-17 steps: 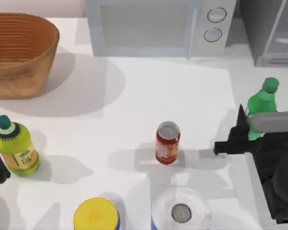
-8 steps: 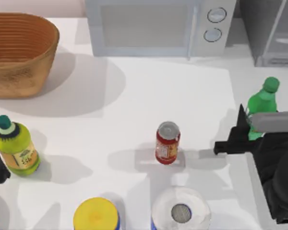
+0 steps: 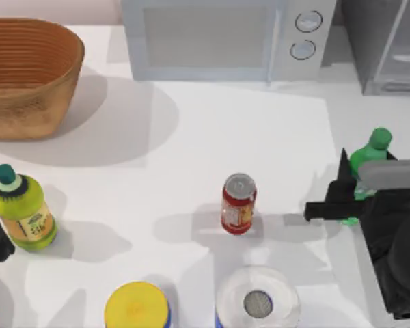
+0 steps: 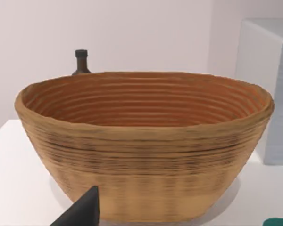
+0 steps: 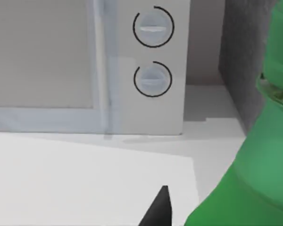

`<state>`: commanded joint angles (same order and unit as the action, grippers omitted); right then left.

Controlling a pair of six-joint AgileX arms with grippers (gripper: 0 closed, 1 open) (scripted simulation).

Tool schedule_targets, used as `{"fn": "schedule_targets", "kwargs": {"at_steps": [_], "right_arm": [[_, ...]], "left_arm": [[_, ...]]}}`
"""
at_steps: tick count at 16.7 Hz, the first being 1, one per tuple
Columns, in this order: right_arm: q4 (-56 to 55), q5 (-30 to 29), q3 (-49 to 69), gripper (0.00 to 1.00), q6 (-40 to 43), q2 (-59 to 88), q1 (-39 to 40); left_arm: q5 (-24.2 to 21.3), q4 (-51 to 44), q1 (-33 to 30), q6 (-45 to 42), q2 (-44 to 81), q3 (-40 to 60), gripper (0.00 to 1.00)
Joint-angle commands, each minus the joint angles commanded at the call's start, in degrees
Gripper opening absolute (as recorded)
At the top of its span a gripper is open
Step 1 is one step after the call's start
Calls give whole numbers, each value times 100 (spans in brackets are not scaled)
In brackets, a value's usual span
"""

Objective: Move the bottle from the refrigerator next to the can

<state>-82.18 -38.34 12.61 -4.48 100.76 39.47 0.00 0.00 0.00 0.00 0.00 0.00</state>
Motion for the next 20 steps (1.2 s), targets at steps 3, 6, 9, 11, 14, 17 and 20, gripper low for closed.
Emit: {"fn": "schedule_targets", "kwargs": {"at_steps": [3,6,9,11,14,17,20], "right_arm": [[0,0,0,90,0,0,0],[0,0,0,100,0,0,0],[0,0,0,100,0,0,0],[0,0,0,100,0,0,0],[-4,-20,-11,100,-3,-11,14],[-43,-282,-229,100,-45,-161,282],[-80,-560,-465,100,-84,-321,566]], "left_arm": [[0,0,0,0,0,0,100],[0,0,0,0,0,0,100],[0,0,0,0,0,0,100],[0,0,0,0,0,0,100],[0,0,0,0,0,0,100],[0,0,0,0,0,0,100],[0,0,0,0,0,0,100]]}}
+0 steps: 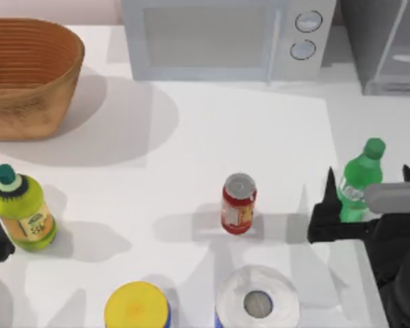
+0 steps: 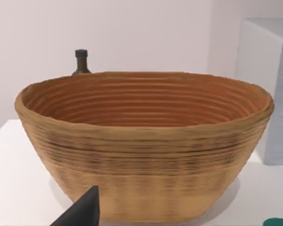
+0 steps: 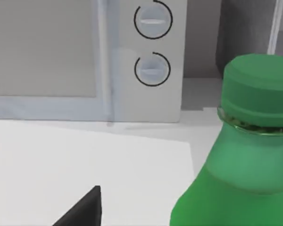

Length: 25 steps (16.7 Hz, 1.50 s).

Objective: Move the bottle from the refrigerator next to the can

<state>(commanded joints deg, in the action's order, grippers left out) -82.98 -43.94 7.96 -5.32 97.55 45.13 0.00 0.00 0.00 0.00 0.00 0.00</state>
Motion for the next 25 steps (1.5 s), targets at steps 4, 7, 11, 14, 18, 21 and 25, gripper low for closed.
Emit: {"fn": "schedule_targets", "kwargs": {"at_steps": [4,7,11,14,18,21,25], "right_arm": [[2,-14,-3,100,0,9,2],[90,126,-24,100,17,-172,-75],[782,933,-213,100,64,-1250,-460],[1846,1775,-451,100,90,-2566,-913],[3763,2878,-790,100,141,-4685,-1869],[5236,3538,-976,100,206,-6327,-2759],[6899,4130,-1047,100,329,-8213,-3777]], "left_arm": [[0,0,0,0,0,0,100],[0,0,0,0,0,0,100],[0,0,0,0,0,0,100],[0,0,0,0,0,0,100],[0,0,0,0,0,0,100],[0,0,0,0,0,0,100],[0,0,0,0,0,0,100]]}}
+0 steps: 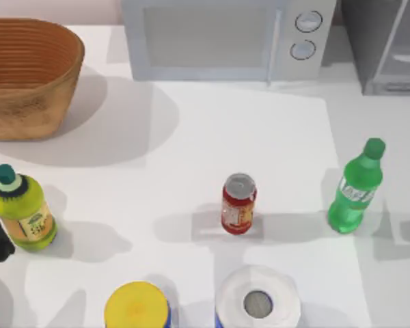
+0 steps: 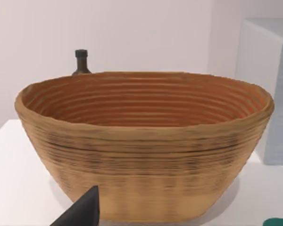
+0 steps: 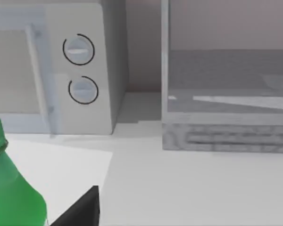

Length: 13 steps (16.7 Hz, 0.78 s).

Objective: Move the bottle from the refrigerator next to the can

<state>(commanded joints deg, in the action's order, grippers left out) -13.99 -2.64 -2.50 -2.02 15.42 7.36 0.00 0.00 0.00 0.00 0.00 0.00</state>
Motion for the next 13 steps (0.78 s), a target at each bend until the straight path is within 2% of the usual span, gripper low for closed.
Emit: {"fn": "schedule_targets", "kwargs": {"at_steps": [5,13], "right_arm": [[1248,258,183,100,169,-1377,-665],[1457,253,291,100,198,-1585,-723]], "left_arm": [[0,0,0,0,0,0,100],[0,0,0,0,0,0,100]]}}
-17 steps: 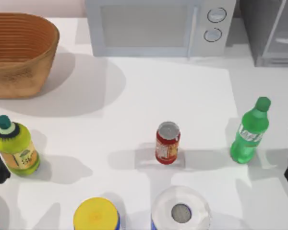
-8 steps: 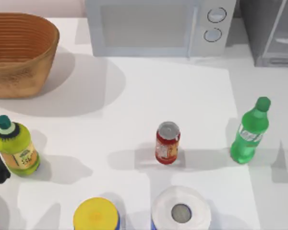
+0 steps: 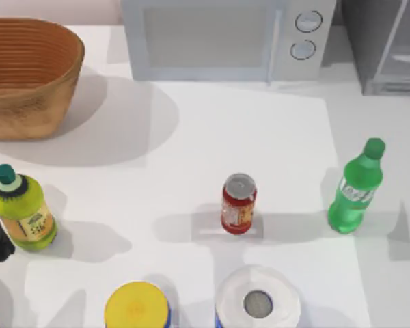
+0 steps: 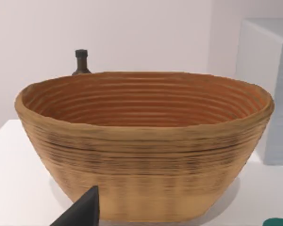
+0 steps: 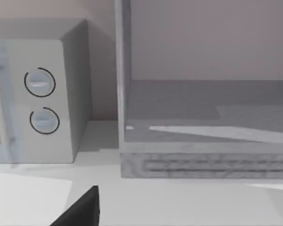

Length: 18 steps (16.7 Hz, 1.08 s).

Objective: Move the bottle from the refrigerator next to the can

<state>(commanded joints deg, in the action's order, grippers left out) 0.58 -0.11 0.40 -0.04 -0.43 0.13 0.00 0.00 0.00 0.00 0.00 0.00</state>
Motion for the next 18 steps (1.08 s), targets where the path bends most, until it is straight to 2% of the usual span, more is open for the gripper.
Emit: {"fn": "schedule_targets", "kwargs": {"at_steps": [5,18], "right_arm": [[1223,-12,679,100,11,-819,-20],[7448,20,3286,100,43,-4024,-26]], "left_arm": [[0,0,0,0,0,0,100],[0,0,0,0,0,0,100]]}}
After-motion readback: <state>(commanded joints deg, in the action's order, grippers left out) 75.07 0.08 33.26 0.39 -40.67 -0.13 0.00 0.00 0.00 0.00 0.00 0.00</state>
